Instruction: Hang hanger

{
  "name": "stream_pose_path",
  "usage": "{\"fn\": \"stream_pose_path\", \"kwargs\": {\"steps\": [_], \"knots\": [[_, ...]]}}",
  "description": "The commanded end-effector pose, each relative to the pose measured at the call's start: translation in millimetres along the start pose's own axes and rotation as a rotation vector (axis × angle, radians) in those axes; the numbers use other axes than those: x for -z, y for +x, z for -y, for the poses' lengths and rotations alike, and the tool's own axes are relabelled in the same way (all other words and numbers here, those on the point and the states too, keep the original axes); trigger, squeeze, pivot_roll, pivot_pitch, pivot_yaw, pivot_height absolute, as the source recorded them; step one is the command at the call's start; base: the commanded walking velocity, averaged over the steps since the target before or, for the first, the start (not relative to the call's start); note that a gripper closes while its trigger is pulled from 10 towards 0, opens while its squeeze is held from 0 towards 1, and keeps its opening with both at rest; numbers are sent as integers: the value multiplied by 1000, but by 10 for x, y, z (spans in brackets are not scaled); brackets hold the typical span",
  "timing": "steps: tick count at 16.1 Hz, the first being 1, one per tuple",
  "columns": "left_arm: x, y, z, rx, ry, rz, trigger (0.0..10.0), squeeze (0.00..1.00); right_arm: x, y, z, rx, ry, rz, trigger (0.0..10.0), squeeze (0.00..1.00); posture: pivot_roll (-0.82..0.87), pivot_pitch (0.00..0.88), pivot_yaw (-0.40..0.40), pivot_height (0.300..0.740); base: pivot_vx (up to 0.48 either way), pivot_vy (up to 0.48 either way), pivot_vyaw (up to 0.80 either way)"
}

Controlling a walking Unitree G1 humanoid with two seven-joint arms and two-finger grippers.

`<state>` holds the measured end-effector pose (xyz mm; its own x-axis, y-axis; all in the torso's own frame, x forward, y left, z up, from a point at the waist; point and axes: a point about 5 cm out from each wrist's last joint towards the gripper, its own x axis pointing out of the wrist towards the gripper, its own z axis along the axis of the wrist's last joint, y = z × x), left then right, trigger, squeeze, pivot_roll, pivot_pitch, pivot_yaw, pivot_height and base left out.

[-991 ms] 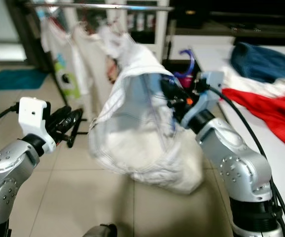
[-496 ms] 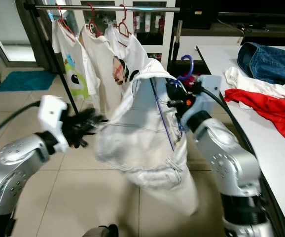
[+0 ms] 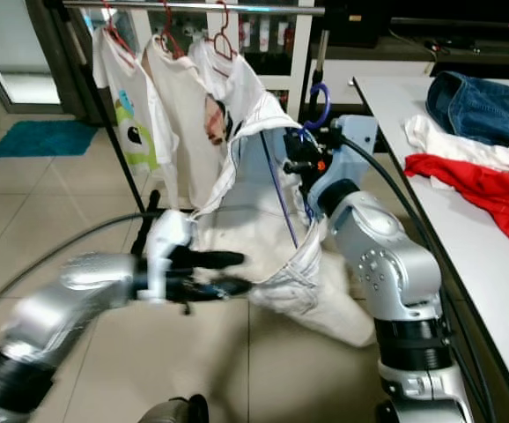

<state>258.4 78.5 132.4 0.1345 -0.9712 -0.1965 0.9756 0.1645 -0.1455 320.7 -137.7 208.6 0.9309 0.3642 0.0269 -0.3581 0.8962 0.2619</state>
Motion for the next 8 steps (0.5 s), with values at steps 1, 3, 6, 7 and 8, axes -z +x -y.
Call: {"fn": "stream_pose_path", "kwargs": {"steps": [1, 3, 6, 7, 8], "knots": [[44, -3, -14, 19, 9, -30, 10000, 0, -184, 23, -82, -41, -14, 70, 10000, 0, -68, 0, -3, 740, 0, 0, 0], [106, 52, -58, 43, 22, -57, 10000, 0, -190, 29, -93, -48, -16, 68, 10000, 0, -75, 0, -2, 740, 0, 0, 0], [201, 187, -223, -4, 114, -87, 3451, 0, -209, 28, -131, -71, 2, 73, 10000, 0, -86, 0, 6, 740, 0, 0, 0], [197, 202, -226, 12, 99, -71, 1608, 0, -209, 26, -135, -73, 9, 74, 10000, 0, -90, 0, 8, 740, 0, 0, 0], [183, 213, -221, 26, 103, -57, 0, 0, -205, 23, -136, -73, 11, 73, 10000, 0, -92, 0, 10, 740, 0, 0, 0]]}}
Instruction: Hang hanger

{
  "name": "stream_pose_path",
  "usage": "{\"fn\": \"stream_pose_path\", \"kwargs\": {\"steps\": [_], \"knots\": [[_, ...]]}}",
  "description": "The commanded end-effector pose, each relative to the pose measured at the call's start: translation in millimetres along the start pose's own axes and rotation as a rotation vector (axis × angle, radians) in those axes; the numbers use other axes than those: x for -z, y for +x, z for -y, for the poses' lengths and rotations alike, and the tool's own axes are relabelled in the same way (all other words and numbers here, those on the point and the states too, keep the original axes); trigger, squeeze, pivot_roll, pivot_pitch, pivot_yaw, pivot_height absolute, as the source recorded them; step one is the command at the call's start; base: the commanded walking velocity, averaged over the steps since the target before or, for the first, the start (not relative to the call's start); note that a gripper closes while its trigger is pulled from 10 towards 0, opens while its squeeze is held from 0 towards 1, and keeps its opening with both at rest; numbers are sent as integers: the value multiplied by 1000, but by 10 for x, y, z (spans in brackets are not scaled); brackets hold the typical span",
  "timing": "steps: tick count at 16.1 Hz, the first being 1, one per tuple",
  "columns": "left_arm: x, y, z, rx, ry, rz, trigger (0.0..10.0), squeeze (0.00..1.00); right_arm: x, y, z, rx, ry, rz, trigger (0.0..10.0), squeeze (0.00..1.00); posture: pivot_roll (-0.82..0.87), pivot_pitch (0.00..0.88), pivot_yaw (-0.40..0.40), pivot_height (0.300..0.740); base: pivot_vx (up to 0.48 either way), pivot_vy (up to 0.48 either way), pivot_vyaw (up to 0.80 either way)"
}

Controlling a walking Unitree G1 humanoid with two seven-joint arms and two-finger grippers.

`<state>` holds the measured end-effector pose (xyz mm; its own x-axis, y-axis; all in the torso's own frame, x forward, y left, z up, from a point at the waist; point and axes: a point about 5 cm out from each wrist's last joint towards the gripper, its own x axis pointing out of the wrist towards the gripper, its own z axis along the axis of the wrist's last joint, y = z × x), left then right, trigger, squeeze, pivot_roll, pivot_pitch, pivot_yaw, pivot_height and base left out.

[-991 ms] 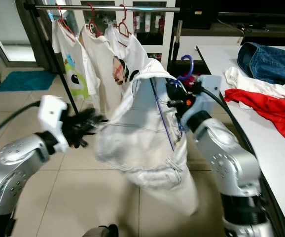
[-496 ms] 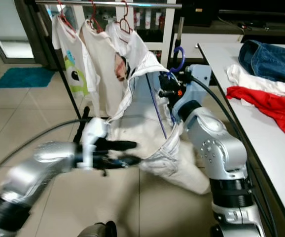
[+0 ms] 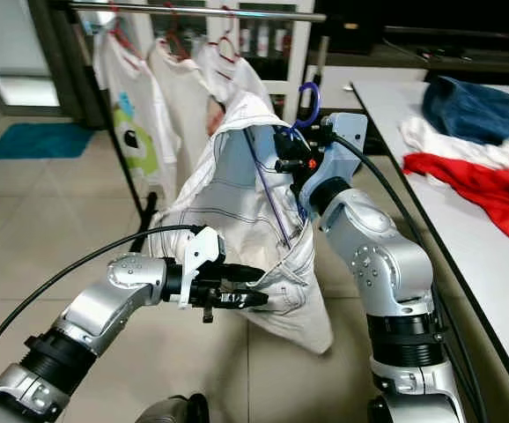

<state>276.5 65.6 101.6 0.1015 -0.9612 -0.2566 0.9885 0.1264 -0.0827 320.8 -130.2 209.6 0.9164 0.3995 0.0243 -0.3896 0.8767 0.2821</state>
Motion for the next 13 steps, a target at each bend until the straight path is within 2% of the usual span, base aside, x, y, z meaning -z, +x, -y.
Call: {"fn": "stream_pose_path", "kwargs": {"steps": [1, 3, 6, 10, 13], "knots": [[-94, 14, -2, 34, 24, 32, 0, 0, -205, -11, -67, -34, -14, 80, 10000, 0, -93, 0, 11, 740, 0, 0, 0], [-91, 31, 29, 81, 22, 40, 0, 0, -188, -19, -64, -29, -12, 73, 10000, 0, -95, 0, 14, 740, 0, 0, 0], [-29, 46, 38, 96, 34, 24, 0, 0, -178, -25, -64, -29, 0, 66, 10000, 0, -90, 0, 13, 740, 0, 0, 0], [45, 90, -12, 13, 79, -17, 0, 0, -187, -19, -73, -32, 16, 67, 10000, 0, -87, 0, 11, 740, 0, 0, 0], [56, 114, -62, -51, 94, -11, 0, 0, -187, -20, -85, -37, 25, 66, 10000, 0, -86, 0, 11, 740, 0, 0, 0]]}}
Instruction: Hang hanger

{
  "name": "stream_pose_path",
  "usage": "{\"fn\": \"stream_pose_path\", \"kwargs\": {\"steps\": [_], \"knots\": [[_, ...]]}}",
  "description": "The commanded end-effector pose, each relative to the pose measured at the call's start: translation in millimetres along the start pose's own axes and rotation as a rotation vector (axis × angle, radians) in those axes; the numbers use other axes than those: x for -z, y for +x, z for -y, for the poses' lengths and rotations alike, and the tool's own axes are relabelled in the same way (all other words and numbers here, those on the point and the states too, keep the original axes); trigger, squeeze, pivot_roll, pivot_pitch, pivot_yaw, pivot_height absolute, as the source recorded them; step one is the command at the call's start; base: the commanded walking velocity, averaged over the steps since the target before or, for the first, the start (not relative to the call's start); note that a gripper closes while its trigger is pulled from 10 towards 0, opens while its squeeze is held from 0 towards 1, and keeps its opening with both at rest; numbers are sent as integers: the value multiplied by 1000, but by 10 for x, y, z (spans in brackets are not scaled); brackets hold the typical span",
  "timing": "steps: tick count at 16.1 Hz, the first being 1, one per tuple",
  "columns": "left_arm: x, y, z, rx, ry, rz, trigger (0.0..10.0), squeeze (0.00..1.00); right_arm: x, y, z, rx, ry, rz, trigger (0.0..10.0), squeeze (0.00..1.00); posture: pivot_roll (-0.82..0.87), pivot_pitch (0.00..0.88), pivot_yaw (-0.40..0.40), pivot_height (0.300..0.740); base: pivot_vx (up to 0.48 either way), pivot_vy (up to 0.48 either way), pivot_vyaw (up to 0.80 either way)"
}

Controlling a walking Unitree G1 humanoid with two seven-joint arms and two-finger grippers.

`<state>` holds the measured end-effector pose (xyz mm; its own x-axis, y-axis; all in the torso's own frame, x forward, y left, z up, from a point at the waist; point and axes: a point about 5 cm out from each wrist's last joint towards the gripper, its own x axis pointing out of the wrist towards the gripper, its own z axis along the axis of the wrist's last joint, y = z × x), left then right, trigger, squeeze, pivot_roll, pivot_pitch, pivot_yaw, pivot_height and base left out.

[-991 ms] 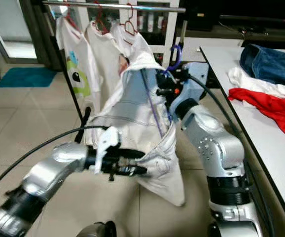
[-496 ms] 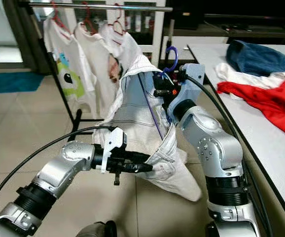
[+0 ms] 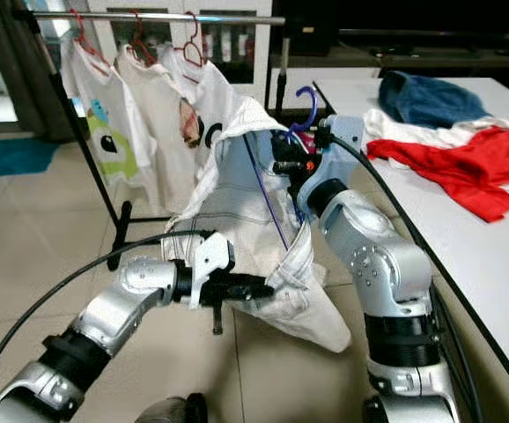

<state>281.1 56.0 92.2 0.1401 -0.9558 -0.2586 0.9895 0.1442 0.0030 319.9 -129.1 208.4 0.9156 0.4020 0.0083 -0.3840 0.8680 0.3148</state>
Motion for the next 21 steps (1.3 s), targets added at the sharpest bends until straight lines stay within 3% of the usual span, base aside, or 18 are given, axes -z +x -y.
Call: {"fn": "stream_pose_path", "kwargs": {"steps": [1, 4, 11, 18, 19, 20, 21], "knots": [[-11, -6, -20, -13, 15, 0, 0, 0, -197, -19, -83, -41, -8, 80, 10000, 0, -86, 0, 11, 740, 0, 0, 0], [-67, -63, -17, -13, 20, 37, 0, 0, -178, -21, -88, -43, -7, 71, 10000, 0, -88, 0, 13, 740, 0, 0, 0], [-518, -317, 165, 94, 103, 122, 0, 0, -21, -26, -20, 0, -78, -8, 10000, 0, -77, 0, 6, 740, 0, 0, 0], [-826, -519, 171, 56, 159, 141, 0, 0, 185, -31, 126, 81, -159, -96, 10000, 0, -64, 0, 0, 740, 0, 0, 0], [-868, -572, 163, 38, 166, 137, 0, 0, 215, -44, 168, 98, -161, -105, 5569, 0, -64, 0, 0, 740, 0, 0, 0], [-898, -612, 149, 21, 172, 135, 0, 0, 234, -54, 205, 111, -162, -110, 196, 0, -64, 0, 0, 740, 0, 0, 0], [-938, -678, 106, -15, 188, 129, 0, 0, 248, -68, 249, 122, -183, -118, 0, 0, -64, 0, 0, 740, 0, 0, 0]]}}
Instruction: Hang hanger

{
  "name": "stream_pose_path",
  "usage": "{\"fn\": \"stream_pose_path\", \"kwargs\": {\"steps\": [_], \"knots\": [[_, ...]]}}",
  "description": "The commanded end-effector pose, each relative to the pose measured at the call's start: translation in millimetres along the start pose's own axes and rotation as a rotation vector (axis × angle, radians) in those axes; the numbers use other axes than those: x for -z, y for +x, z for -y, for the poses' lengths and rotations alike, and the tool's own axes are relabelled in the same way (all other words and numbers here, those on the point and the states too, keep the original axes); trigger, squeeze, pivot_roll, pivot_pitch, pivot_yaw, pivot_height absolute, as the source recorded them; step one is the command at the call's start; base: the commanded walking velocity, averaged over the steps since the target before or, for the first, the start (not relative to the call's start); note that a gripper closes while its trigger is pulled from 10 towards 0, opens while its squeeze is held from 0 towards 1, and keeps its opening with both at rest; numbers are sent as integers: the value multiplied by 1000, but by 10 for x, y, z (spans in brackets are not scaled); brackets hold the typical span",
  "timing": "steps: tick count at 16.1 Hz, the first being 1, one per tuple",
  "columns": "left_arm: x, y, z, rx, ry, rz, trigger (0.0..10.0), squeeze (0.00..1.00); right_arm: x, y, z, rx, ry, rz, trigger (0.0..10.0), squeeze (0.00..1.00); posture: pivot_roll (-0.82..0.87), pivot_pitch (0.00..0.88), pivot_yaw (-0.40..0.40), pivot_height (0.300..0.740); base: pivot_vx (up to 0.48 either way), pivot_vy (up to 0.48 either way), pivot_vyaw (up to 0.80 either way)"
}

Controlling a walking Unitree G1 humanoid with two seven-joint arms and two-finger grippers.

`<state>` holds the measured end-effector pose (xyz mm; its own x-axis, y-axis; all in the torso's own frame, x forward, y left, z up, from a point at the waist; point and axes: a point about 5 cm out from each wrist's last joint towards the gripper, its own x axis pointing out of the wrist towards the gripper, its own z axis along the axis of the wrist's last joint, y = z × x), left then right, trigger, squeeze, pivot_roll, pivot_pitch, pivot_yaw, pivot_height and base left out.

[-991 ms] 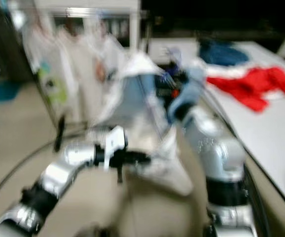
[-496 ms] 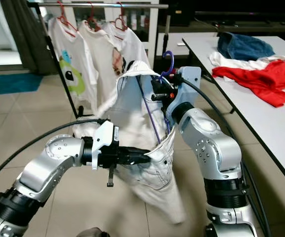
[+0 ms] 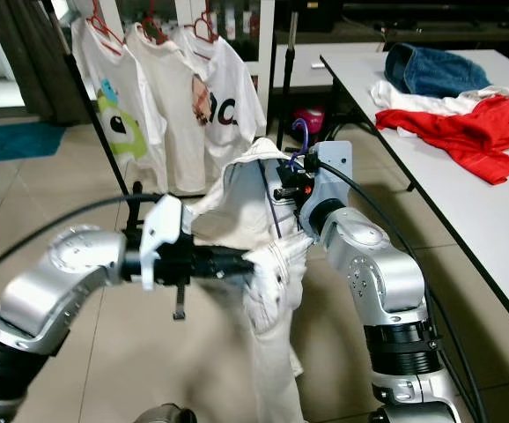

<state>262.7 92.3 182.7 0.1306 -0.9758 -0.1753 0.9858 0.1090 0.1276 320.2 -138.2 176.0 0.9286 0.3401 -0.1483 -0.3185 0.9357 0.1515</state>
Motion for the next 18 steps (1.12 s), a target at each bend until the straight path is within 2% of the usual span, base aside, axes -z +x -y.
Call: {"fn": "stream_pose_path", "kwargs": {"steps": [1, 2, 4, 7, 10, 12, 15, 16, 18], "knots": [[-194, -116, -97, -60, 74, 35, 0, 0, -4, -34, 83, 24, -29, 16, 0, 0, -64, 0, 1, 740, 0, 0, 0], [-213, -152, -126, -78, 82, 31, 0, 0, 1, -37, 84, 21, -27, 15, 0, 0, -63, 0, 0, 740, 0, 0, 0], [-395, -348, -235, -132, 129, 28, 0, 0, 18, -62, 100, -1, -30, 7, 0, 0, -64, 0, 2, 740, 0, 0, 0], [-520, -465, -237, -146, 158, 18, 0, 0, -34, -98, 172, -9, -56, 12, 0, 0, -72, 0, 5, 740, 0, 0, 0], [-743, -489, -234, -162, 209, 78, 0, 0, -80, -149, 239, -35, -71, 4, 0, 0, -75, 0, 5, 740, 0, 0, 0], [-1030, -440, -216, -149, 252, 187, 0, 0, -28, -176, 333, -19, -110, -29, 0, 0, -73, 0, 0, 740, 0, 0, 0], [-1059, -437, -152, -103, 230, 196, 0, 0, -19, -169, 344, -21, -112, -33, 0, 0, -71, 0, 0, 740, 0, 0, 0], [-1003, -460, -149, -112, 210, 165, 0, 0, -37, -169, 342, -26, -113, -24, 0, 0, -71, 0, 1, 740, 0, 0, 0], [-687, -538, -197, -163, 173, -22, 0, 0, -90, -176, 327, -51, -108, 0, 0, 0, -70, 0, 1, 740, 0, 0, 0]]}}
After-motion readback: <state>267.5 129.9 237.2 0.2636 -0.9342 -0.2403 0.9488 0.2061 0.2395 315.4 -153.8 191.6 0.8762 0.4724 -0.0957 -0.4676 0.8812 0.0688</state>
